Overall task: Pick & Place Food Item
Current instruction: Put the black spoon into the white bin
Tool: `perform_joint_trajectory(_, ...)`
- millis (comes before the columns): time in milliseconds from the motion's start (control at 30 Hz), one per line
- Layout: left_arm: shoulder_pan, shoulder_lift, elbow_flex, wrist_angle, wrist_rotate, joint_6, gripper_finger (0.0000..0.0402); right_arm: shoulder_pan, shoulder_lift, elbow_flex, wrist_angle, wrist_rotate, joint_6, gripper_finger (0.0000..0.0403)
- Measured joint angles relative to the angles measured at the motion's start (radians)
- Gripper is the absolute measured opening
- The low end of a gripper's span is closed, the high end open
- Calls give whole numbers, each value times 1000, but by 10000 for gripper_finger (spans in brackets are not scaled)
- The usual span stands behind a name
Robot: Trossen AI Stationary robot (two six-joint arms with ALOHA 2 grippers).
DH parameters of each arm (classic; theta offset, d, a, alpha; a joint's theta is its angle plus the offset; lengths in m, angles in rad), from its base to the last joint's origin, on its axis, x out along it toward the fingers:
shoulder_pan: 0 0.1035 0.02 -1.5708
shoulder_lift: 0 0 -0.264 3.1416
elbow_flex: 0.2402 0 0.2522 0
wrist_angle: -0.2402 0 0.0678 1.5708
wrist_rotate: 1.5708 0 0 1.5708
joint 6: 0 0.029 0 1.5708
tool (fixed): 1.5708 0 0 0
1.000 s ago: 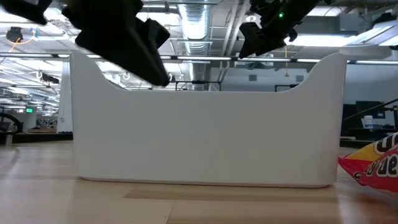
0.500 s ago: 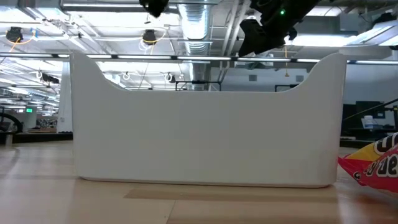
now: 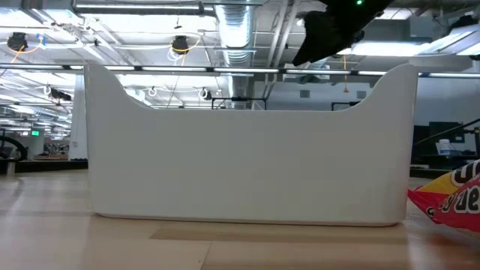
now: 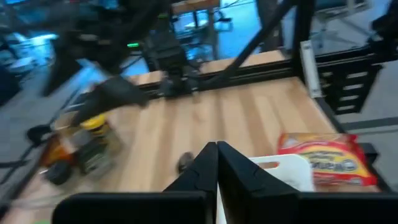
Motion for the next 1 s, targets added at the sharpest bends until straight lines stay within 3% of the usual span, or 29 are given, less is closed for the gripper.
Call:
perform_joint_trajectory(267, 47, -56, 0, -221, -26, -59, 3, 90, 0, 0, -175, -98, 142, 329)
perform_joint_trajectory(533, 77, -59, 0, -390, -26, -140, 3, 107, 0, 0, -200, -244, 170, 329)
perform_joint_trajectory(1000, 231, -58, -174, -291, -45, -141, 3, 88, 0, 0, -106, -266, 101, 329)
